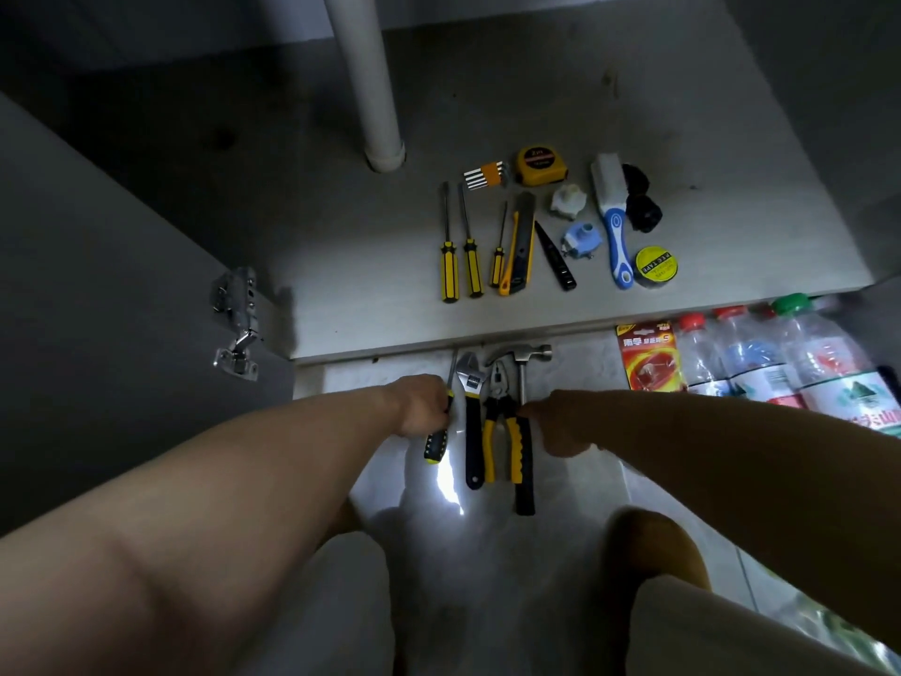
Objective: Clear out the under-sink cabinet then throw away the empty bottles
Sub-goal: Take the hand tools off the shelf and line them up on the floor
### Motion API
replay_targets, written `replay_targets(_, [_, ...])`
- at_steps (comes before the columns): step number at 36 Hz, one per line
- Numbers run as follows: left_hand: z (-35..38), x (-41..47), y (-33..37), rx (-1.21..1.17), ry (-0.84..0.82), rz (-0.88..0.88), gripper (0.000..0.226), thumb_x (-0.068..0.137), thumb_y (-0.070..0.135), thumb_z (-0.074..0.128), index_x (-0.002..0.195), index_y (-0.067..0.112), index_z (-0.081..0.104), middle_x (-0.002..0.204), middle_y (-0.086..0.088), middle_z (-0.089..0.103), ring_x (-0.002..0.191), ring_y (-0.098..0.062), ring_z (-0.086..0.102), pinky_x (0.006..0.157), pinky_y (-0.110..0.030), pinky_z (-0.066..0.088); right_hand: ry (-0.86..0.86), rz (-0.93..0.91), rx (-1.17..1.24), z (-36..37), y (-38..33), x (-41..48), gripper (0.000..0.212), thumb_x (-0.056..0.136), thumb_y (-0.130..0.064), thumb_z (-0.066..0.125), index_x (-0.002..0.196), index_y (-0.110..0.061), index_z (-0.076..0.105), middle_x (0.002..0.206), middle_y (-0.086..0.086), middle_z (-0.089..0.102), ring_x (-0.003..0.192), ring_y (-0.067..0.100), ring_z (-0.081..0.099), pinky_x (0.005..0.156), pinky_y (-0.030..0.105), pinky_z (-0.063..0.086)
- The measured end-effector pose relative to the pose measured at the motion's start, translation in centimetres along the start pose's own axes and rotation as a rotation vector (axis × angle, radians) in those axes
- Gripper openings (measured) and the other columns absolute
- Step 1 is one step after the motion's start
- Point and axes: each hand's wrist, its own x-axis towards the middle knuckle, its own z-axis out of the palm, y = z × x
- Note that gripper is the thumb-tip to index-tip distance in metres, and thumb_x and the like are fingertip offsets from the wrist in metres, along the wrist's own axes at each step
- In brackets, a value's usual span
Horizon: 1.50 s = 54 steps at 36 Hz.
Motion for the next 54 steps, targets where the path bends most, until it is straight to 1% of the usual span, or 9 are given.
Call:
replay_targets(3, [-0.9, -0.6, 0.6, -0.006, 0.05, 0.088, 0.028, 0.102, 0.022, 0.05, 0.113, 0.009, 0.071, 0.123, -0.009, 0.065, 0.113, -0.025, 0.062, 0.1, -0.038, 0.051, -0.073, 0.022, -0.114, 0.1, -0.5, -0.4, 0.063, 0.101, -0.008, 0.047, 0.157, -0.016, 0.02, 0.08, -0.005, 0.037, 0.062, 0.006, 0.037, 0.046, 0.017, 0.04])
replay_targets(7, [-2.2, -1.7, 1.9, -0.242, 0.219, 0.219, 0.016, 0.1, 0.025, 0.057, 0.101, 0.014, 0.07, 0.095, -0.001, 0.072, 0.085, -0.017, 0.07, 0.086, -0.039, 0.058, 0.122, -0.051, -0.127, -1.1, -0.3, -1.5, 0.042, 0.098, -0.013, 0.05, 0.14, -0.014, 0.05, 0.118, 0.007, 0.061, 0.1, 0.021, 0.064, 0.079, 0.024, 0.055])
replay_targets(9, [-3.1, -2.1, 2.8, -0.349, 0.359, 0.255, 0.017, 0.099, 0.03, 0.058, 0.093, 0.017, 0.069, 0.09, 0.001, 0.071, 0.078, -0.015, 0.069, 0.08, -0.038, 0.06, 0.349, -0.078, -0.101, -1.7, -0.3, -1.8, 0.023, 0.097, -0.019, 0.052, 0.116, -0.014, 0.063, 0.111, 0.007, 0.067, 0.095, 0.023, 0.067, 0.076, 0.031, 0.055])
replay_targets(13, [-4.9, -1.9, 3.8, -0.284, 0.634, 0.258, 0.012, 0.097, 0.033, 0.055, 0.089, 0.028, 0.063, 0.086, 0.008, 0.066, 0.082, -0.015, 0.065, 0.071, -0.035, 0.056, 0.775, -0.162, 0.017, -3.1, -0.6, -1.9, 0.007, 0.095, -0.022, 0.053, 0.099, -0.017, 0.057, 0.09, 0.003, 0.059, 0.075, 0.024, 0.062, 0.058, 0.027, 0.041])
replay_targets(18, [-5.8, -0.1, 3.3, -0.248, 0.872, 0.102, 0.03, 0.091, 0.021, 0.059, 0.118, 0.033, 0.057, 0.115, 0.001, 0.042, 0.108, -0.021, 0.049, 0.083, -0.039, 0.053, 1.04, -0.134, 0.167, -5.5, -0.4, -1.6, 0.028, 0.092, -0.019, 0.052, 0.119, -0.015, 0.046, 0.11, 0.007, 0.041, 0.077, 0.023, 0.047, 0.062, 0.035, 0.042])
replay_targets(25, [-6.3, 1.3, 2.2, -0.283, 0.777, 0.01, 0.04, 0.098, 0.018, 0.053, 0.137, 0.027, 0.06, 0.13, -0.01, 0.045, 0.127, -0.029, 0.044, 0.106, -0.039, 0.046, 0.859, -0.061, 0.227, -7.9, 0.0, -0.2, 0.059, 0.097, -0.023, 0.05, 0.154, -0.023, 0.033, 0.146, 0.017, 0.033, 0.132, 0.038, 0.041, 0.102, 0.048, 0.047])
replay_targets(34, [-5.8, 1.3, 1.1, -0.221, 0.907, -0.101, 0.022, 0.095, 0.007, 0.055, 0.097, 0.021, 0.072, 0.107, -0.01, 0.057, 0.099, -0.03, 0.06, 0.077, -0.033, 0.051, 0.895, 0.076, 0.129, -8.2, -0.3, 0.3, 0.061, 0.096, -0.025, 0.056, 0.151, -0.027, 0.028, 0.124, 0.02, 0.046, 0.108, 0.038, 0.056, 0.084, 0.043, 0.051])
replay_targets(43, [-6.0, -0.1, 0.2, -0.363, 0.833, -0.141, 0.024, 0.086, 0.015, 0.062, 0.108, 0.016, 0.054, 0.092, -0.007, 0.062, 0.08, -0.031, 0.057, 0.07, -0.033, 0.046, 0.822, 0.191, 0.282, -7.6, 0.0, 0.1, 0.066, 0.08, -0.025, 0.072, 0.13, -0.005, 0.033, 0.102, 0.015, 0.061, 0.09, 0.036, 0.063, 0.067, 0.035, 0.043])
replay_targets(54, [-5.3, -1.3, -1.0, -0.773, 0.565, 0.111, 0.035, 0.086, -0.008, 0.061, 0.111, 0.016, 0.067, 0.087, 0.0, 0.063, 0.083, -0.02, 0.06, 0.083, -0.031, 0.051, 0.523, -0.223, 0.234, -0.6, 1.3, -2.4, 0.027, 0.08, -0.038, 0.071, 0.09, -0.03, 0.048, 0.083, -0.011, 0.057, 0.074, 0.006, 0.058, 0.062, 0.022, 0.045])
